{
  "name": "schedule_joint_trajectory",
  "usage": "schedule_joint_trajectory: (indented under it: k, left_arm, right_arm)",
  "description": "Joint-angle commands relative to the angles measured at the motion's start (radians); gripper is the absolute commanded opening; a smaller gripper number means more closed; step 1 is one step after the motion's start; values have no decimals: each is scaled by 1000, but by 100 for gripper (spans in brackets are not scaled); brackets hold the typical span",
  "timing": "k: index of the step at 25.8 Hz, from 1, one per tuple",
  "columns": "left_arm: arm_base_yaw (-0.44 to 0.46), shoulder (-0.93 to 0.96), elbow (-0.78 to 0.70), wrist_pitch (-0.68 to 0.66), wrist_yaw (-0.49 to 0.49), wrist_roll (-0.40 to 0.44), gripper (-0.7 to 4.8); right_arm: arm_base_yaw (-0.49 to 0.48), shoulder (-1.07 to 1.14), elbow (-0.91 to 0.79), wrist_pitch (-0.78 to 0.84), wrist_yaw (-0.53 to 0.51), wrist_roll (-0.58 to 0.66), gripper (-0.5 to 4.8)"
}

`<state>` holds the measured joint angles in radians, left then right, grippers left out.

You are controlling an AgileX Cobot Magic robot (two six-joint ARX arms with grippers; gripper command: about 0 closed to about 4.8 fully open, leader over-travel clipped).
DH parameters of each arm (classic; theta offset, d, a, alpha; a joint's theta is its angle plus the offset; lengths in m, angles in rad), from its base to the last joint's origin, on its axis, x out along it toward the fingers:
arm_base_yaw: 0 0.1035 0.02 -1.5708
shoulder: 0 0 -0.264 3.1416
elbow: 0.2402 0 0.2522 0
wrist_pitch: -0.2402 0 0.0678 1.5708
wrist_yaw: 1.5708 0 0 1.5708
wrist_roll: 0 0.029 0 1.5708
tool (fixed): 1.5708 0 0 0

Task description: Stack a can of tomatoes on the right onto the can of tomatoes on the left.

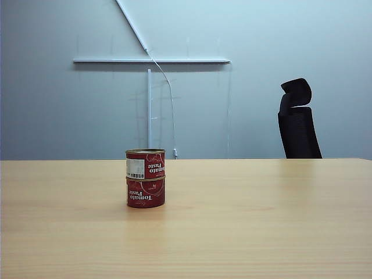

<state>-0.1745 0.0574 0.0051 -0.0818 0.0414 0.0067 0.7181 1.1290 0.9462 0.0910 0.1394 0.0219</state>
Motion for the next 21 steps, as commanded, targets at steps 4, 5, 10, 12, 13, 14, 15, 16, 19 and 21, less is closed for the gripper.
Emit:
schedule_joint_trajectory:
  k: [4, 5, 10, 12, 13, 14, 15, 16, 19, 21]
  left_arm:
    - [101, -46, 4, 8, 0, 0, -4]
    - [112, -47, 4, 8, 1, 0, -4]
    - [146, -51, 4, 8, 1, 0, -4]
    - [146, -51, 4, 8, 1, 0, -4]
    - [146, -51, 4, 8, 3, 0, -4]
    - [146, -51, 4, 8, 4, 0, -4]
    - [146, -51, 4, 8, 4, 0, -4]
    - [146, -51, 4, 8, 4, 0, -4]
    - [144, -51, 4, 8, 4, 0, -4]
    - [144, -51, 4, 8, 4, 0, -4]
  right_arm:
    - [-2, -162, -11, -171, 163, 2, -2]
    - [-2, -189, -27, -173, 175, 3, -2]
    - [-2, -310, -124, -169, 272, 29, -2]
    - [-2, -401, -210, -167, 344, 38, -2]
    - [-2, -422, -233, -167, 364, 39, -2]
    - [-3, -440, -250, -168, 382, 39, -2]
    - [-3, -459, -270, -167, 404, 39, -2]
    - [-3, -472, -285, -164, 422, 39, -2]
    - [-2, -503, -322, -159, 473, 38, -1]
    - [-2, -508, -323, -185, 470, 37, -1]
